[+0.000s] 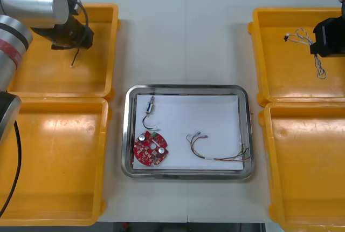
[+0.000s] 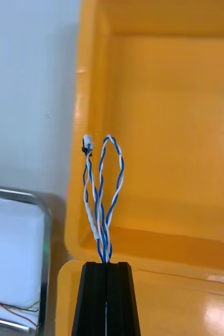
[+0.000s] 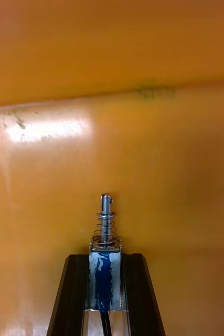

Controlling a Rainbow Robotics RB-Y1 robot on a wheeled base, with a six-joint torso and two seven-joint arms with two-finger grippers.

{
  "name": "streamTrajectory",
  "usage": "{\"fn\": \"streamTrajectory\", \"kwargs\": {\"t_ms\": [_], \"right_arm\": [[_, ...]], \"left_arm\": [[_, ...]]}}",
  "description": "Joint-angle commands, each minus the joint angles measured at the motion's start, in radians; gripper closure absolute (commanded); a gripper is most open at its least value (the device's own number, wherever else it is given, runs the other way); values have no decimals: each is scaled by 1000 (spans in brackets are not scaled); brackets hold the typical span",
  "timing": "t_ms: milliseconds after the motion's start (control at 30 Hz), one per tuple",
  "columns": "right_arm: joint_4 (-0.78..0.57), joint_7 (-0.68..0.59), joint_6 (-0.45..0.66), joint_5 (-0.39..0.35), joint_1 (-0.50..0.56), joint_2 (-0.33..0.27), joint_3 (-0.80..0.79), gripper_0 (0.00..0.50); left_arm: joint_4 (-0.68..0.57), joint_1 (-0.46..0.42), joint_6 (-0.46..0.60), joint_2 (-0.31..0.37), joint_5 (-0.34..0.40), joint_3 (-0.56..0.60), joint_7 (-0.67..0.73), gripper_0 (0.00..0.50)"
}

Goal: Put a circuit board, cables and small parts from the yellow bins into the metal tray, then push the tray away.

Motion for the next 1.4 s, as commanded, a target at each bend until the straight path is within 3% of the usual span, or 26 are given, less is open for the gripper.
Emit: {"fn": "streamTrajectory", "kwargs": {"t_ms": [33,333,533,800,1033,1233,1400], "right_arm": [[-138,36,3,-75,25,-43,59,500],[-285,53,3,-216,25,-47,229,500],[-339,78,3,-229,23,-49,348,500],[-401,121,3,-132,8,-15,495,500],[-399,167,3,29,-18,57,617,500],[-347,201,-36,129,-21,109,708,500],[-262,314,-105,193,-21,134,777,500]], "left_arm": [[-119,8,121,46,-8,42,-122,500],[-344,41,374,85,-23,111,-93,500],[-507,94,483,108,-17,120,-31,500],[-713,156,612,111,-14,120,82,500],[-886,209,700,100,6,120,174,500],[-999,245,738,82,25,117,245,500],[-1067,260,758,60,35,103,304,500]]}}
